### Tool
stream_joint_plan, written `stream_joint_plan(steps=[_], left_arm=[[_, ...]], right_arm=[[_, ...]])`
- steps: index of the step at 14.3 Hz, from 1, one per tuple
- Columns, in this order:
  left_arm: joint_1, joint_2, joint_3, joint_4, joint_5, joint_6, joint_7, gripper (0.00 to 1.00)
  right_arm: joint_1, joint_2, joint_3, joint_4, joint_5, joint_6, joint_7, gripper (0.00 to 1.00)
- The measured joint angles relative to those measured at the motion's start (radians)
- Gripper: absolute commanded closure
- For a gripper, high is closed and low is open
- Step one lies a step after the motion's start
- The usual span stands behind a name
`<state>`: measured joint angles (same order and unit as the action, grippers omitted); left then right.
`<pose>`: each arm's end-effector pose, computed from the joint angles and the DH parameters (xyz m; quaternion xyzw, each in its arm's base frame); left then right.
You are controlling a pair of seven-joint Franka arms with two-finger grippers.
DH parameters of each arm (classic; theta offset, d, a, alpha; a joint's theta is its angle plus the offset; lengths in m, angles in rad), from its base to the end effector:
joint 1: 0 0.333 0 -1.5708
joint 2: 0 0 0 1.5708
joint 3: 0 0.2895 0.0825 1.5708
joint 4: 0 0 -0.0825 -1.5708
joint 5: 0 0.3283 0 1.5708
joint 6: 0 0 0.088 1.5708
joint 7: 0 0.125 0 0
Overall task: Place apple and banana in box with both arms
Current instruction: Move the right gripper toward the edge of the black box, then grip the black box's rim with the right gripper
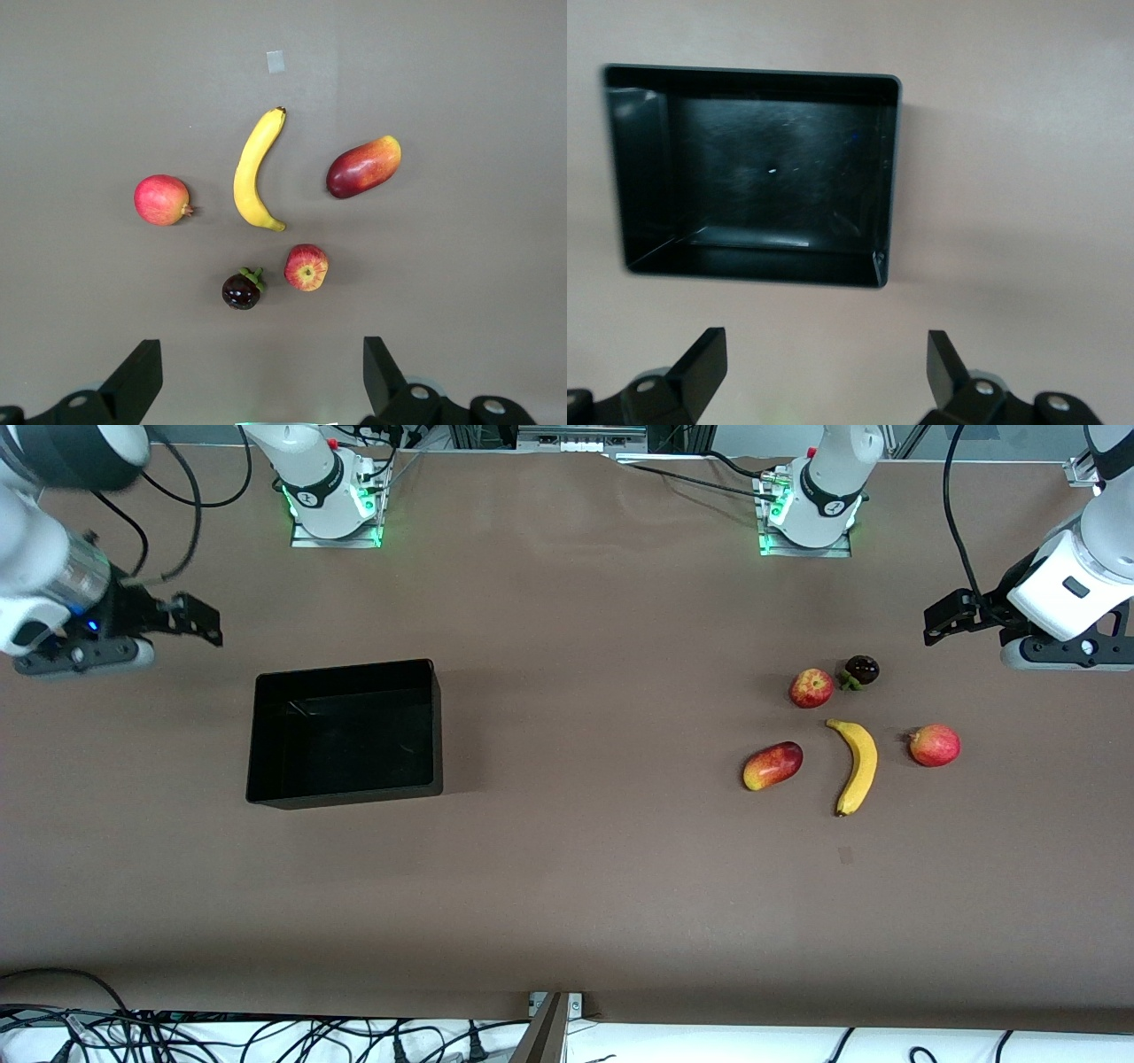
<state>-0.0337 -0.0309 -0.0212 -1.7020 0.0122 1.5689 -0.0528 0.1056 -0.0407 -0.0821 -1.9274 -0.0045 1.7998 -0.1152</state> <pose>0.4826 -0.0251 0.5408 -0.9987 0.0013 0.0507 0.0092 0.4851 0.0105 0.4698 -0.9966 -0.0699 0.0435 0.0015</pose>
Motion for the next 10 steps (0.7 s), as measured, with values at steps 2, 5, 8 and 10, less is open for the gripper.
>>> stream_joint_plan(steps=[2,5,8,10], left_arm=[[0.000,0.000,0.000,0.000,0.000,-0.001,0.000,0.00],[0.000,0.000,0.000,0.000,0.000,-0.001,0.000,0.00],[0.000,0.000,0.000,0.001,0.000,-0.001,0.000,0.00],[0.000,0.000,0.000,0.001,0.000,-0.001,0.000,0.00]], right_arm=[[-0.001,0.036,-0.029,-0.114,-0.001,0.156,-0.011,0.00],[-0.001,0.125,-0.042,-0.222,-0.001,0.369,-0.017,0.00],[-0.001,0.250,-0.051,-0.248,-0.001,0.541,-0.041,0.00],[-0.002,0.323,-0.059,-0.248,-0.001,0.617,-0.049,0.14]])
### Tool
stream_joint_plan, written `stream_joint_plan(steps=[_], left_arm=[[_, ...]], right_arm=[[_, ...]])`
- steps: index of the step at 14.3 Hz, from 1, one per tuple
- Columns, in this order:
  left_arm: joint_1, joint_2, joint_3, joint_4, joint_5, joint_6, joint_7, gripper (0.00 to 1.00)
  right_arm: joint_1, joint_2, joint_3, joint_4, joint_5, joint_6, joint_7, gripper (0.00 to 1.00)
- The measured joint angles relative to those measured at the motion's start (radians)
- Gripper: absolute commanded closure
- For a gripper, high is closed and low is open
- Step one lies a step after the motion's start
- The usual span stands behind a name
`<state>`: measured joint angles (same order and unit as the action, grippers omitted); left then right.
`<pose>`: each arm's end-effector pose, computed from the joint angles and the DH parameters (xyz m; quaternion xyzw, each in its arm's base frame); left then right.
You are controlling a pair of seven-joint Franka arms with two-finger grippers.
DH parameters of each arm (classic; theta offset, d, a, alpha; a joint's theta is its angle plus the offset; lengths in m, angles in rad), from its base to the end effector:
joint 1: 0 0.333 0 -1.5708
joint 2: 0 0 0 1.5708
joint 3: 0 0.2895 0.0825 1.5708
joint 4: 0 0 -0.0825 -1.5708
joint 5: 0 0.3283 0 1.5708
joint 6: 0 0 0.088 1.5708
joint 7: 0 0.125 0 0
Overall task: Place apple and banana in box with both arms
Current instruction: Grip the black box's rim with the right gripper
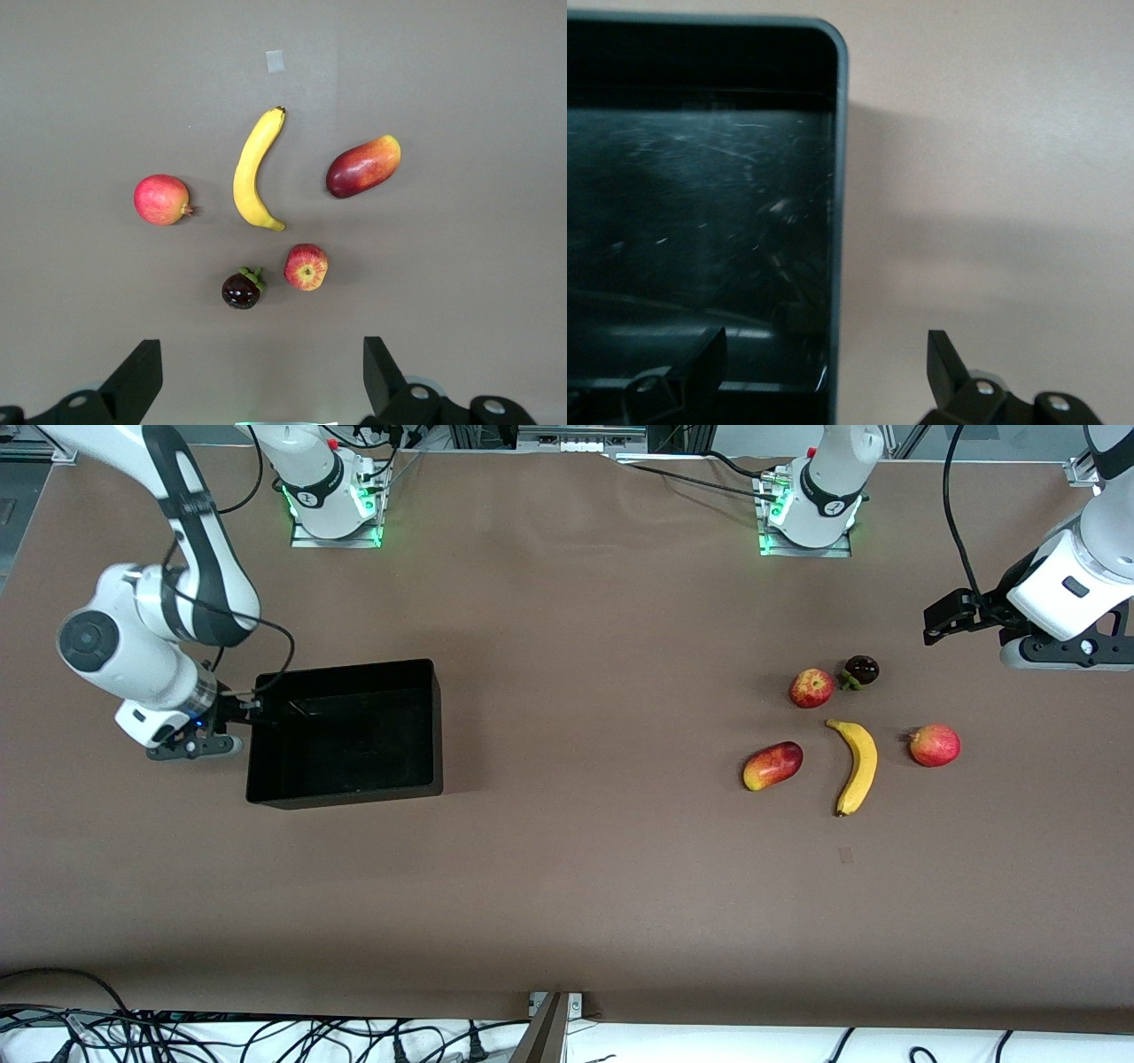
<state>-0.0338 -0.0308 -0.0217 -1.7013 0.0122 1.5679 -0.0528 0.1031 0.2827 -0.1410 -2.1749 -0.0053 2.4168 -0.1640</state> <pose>0.4825 -0.0254 0.5410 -0.9987 0.0016 0.0509 0.0092 0.5140 -0.0197 0.2586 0.9973 0.0674 -0.0211 0.0193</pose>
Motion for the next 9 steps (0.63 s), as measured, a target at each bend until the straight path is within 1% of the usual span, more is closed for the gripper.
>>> stream_joint_plan(steps=[1,3,4,5,9], left_arm=[[0.000,0.000,0.000,0.000,0.000,0.000,0.000,0.00],[0.000,0.000,0.000,0.000,0.000,0.000,0.000,0.00],[0.000,0.000,0.000,0.000,0.000,0.000,0.000,0.00],[0.000,0.000,0.000,0.000,0.000,0.000,0.000,0.00],[0.000,0.000,0.000,0.000,0.000,0.000,0.000,0.00]], right_arm=[[-0.001,0.022,-0.001,0.000,0.000,0.015,0.000,0.32],[-0.004,0.040,-0.003,0.001,0.000,0.024,-0.001,0.76],[-0.004,0.040,-0.003,0.001,0.000,0.024,-0.001,0.96],[-0.005,0.039,-0.003,0.001,0.000,0.024,-0.001,1.00],[-0.005,0.038,-0.003,0.005,0.005,0.020,-0.001,1.00]])
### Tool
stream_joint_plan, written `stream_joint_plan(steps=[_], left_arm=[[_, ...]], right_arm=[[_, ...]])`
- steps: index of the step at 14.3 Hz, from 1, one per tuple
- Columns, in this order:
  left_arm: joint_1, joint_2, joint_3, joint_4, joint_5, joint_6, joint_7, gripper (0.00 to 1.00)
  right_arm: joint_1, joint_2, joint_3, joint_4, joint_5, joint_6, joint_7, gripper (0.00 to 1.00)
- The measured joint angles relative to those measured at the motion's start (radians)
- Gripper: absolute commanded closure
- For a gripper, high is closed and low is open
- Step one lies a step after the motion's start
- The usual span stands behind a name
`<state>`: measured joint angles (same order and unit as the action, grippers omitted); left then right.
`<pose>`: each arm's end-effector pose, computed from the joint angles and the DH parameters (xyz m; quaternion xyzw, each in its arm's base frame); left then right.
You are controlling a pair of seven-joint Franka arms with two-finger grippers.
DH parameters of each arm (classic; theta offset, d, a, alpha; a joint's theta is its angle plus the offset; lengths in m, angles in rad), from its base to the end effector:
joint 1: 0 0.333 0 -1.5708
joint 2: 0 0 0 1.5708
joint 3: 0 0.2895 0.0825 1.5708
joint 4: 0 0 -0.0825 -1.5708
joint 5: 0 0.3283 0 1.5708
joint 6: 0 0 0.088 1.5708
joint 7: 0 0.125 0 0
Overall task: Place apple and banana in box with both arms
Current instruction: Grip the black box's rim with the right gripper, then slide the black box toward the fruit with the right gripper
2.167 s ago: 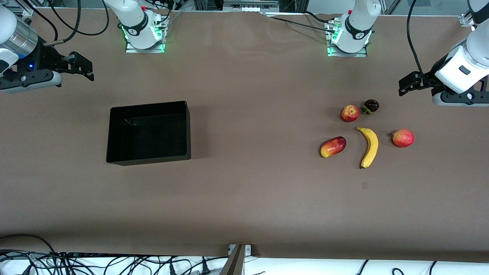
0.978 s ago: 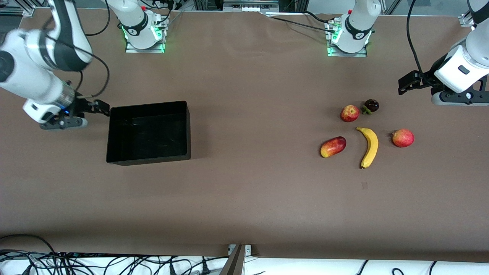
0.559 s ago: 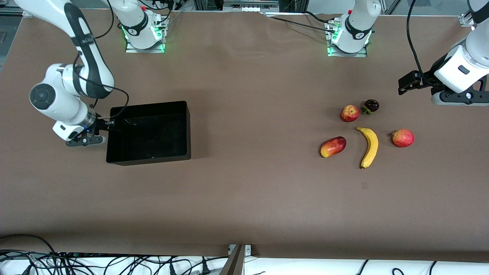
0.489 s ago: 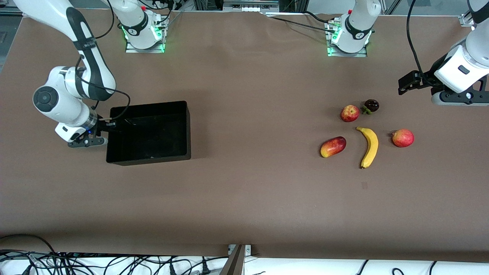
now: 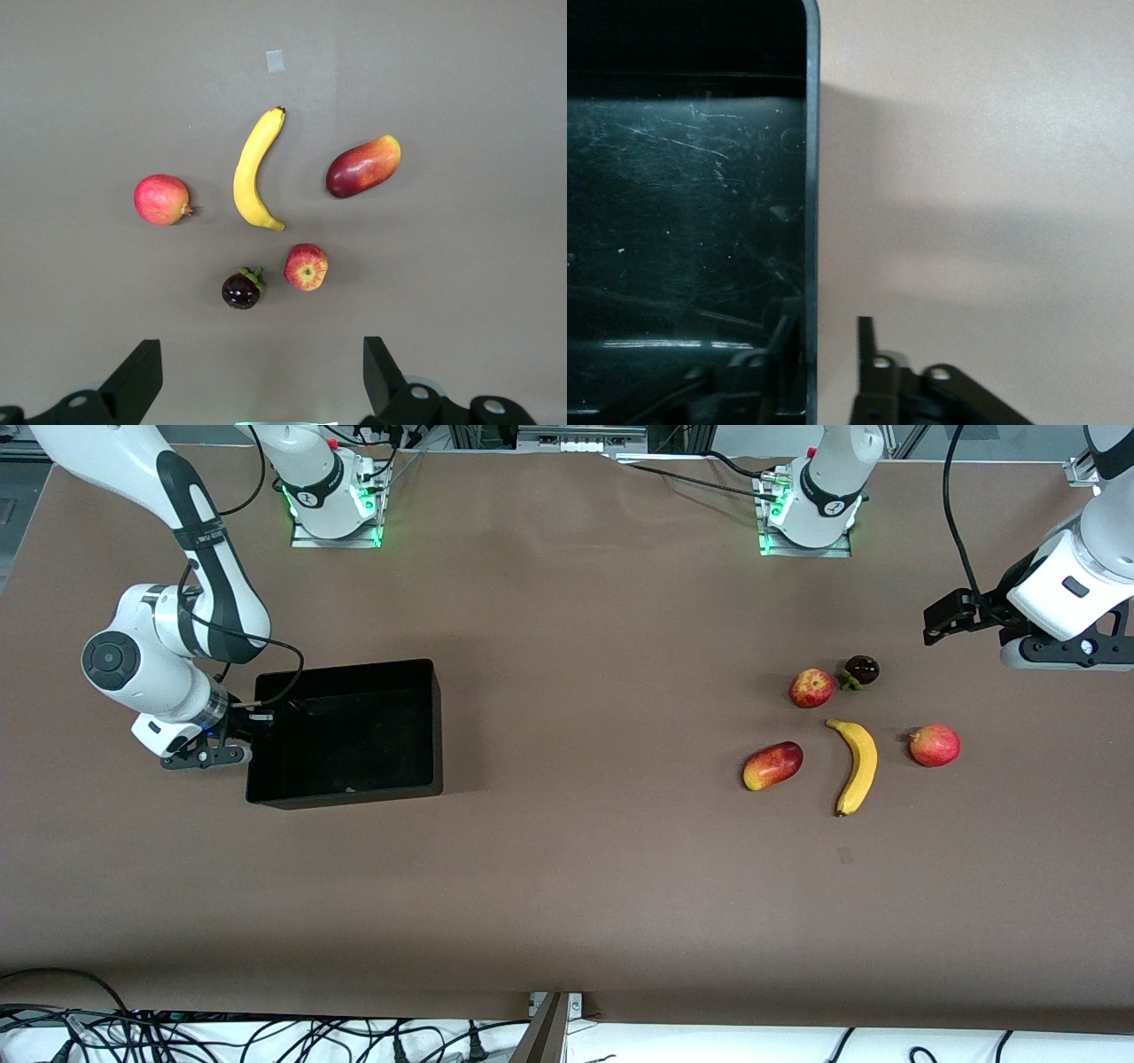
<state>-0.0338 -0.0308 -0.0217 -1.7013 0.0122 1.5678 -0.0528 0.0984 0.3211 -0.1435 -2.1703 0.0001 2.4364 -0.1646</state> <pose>0.4825 -0.0254 0.5410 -0.9987 0.0016 0.0509 0.0092 0.5148 -0.0236 0.2423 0.9974 0.0627 -0.0281 0.0198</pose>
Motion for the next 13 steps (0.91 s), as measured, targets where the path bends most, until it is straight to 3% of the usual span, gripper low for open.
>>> stream_joint_plan(steps=[4,8,13], left_arm=[[0.000,0.000,0.000,0.000,0.000,0.000,0.000,0.00],[0.000,0.000,0.000,0.000,0.000,0.000,0.000,0.00],[0.000,0.000,0.000,0.000,0.000,-0.022,0.000,0.00]], right_arm=[[0.000,-0.003,0.007,0.037,0.030,-0.063,0.000,1.00],[0.031,-0.002,0.072,0.168,0.088,-0.195,0.049,1.00],[0.215,0.061,0.129,0.353,0.166,-0.306,0.305,1.00]])
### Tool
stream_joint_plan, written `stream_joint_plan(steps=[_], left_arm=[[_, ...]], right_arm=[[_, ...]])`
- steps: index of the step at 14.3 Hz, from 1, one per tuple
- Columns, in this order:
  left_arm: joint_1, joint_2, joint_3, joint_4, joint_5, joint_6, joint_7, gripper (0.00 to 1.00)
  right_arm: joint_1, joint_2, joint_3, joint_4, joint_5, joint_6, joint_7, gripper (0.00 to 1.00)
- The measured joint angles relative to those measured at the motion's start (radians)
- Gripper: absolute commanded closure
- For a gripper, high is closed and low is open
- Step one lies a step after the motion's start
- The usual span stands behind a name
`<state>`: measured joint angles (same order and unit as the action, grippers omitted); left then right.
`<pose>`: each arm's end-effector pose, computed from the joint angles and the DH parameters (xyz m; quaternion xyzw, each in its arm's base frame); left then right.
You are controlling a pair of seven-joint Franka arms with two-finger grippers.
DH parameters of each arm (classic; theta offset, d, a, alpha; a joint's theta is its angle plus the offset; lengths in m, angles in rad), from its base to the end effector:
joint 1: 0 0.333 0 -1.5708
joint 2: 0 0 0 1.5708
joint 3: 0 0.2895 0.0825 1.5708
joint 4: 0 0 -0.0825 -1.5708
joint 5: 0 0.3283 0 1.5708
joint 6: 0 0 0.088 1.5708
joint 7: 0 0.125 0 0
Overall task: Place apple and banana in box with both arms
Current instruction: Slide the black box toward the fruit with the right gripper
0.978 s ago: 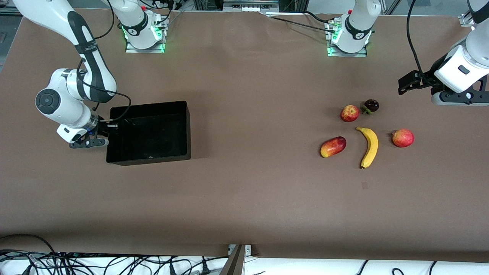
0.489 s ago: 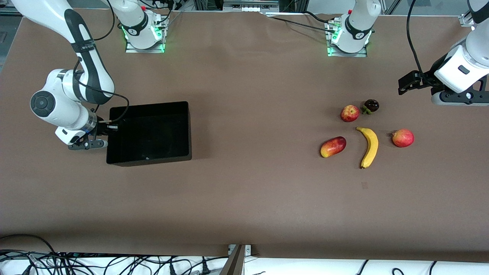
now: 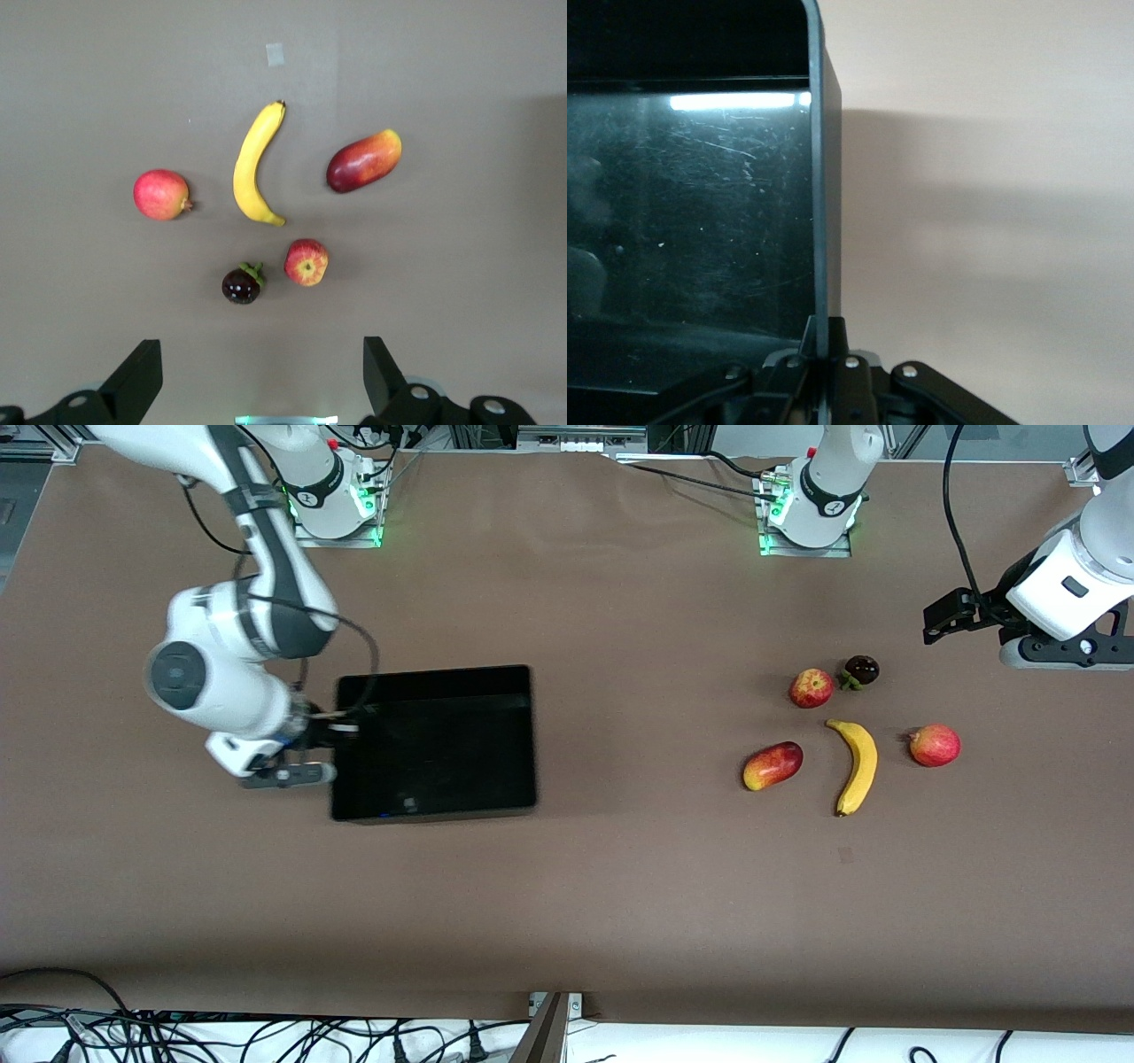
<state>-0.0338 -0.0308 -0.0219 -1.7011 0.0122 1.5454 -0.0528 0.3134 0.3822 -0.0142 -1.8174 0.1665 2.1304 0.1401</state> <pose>0.4795 -0.0253 0.5394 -0.9980 0.0016 0.0620 0.0098 0.5494 0.1803 0.3143 -0.9967 -0.0332 0.0480 0.0572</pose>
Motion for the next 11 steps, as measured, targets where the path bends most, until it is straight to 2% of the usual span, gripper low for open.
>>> stream_joint_plan(steps=[3,6,11], left_arm=[[0.000,0.000,0.000,0.000,0.000,-0.016,0.000,0.00],[0.000,0.000,0.000,0.000,0.000,-0.018,0.000,0.00],[0.000,0.010,0.000,-0.003,0.000,-0.064,0.000,0.00]], right_arm=[[0.143,0.094,0.005,0.101,0.060,-0.001,0.151,1.00],[0.271,0.202,0.007,0.205,0.070,0.003,0.303,1.00],[0.394,0.351,0.006,0.349,0.070,0.089,0.447,1.00]])
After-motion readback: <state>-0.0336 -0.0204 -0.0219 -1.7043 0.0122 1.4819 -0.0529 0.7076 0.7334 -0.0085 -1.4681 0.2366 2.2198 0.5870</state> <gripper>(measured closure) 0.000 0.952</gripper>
